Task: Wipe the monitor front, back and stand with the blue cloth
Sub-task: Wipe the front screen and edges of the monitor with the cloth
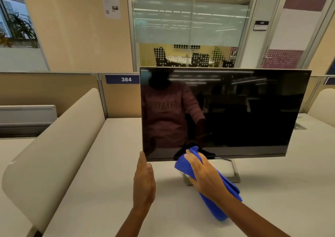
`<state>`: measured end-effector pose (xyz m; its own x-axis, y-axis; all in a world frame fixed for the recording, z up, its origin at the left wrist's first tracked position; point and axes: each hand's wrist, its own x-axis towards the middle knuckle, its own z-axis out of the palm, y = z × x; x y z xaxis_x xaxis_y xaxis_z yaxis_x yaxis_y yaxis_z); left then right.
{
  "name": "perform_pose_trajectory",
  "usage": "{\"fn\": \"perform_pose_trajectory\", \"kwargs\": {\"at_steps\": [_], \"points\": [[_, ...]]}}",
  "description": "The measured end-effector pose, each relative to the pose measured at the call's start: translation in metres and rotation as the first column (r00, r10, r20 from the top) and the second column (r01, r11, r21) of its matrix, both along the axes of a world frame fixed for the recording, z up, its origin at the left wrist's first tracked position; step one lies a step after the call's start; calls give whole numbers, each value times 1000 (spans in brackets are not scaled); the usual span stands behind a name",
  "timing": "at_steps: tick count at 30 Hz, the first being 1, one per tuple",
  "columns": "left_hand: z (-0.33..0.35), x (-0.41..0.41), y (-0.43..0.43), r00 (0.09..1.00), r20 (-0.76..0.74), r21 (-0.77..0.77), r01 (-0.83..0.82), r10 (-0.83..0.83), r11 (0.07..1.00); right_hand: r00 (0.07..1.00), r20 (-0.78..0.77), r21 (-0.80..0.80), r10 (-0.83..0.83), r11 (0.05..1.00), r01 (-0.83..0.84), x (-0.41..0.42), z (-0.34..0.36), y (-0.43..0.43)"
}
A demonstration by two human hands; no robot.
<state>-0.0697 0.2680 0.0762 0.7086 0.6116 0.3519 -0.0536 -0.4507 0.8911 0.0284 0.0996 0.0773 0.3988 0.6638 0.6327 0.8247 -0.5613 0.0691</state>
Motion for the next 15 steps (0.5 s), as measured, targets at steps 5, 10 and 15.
{"fn": "perform_pose_trajectory", "kwargs": {"at_steps": [5, 10, 15], "points": [[-6, 4, -4, 1000, -23, 53, -15, 16, 999, 976, 208, -155, 67, 987, -35, -11, 7, 39], [-6, 6, -14, 997, -22, 190, -73, 78, 979, 941, 319, -111, 110, 991, -78, 22, 2, 18], [2, 14, -17, 992, -9, 239, -118, 123, 964, 939, 339, 24, -55, 998, 50, 54, 2, -57]]}}
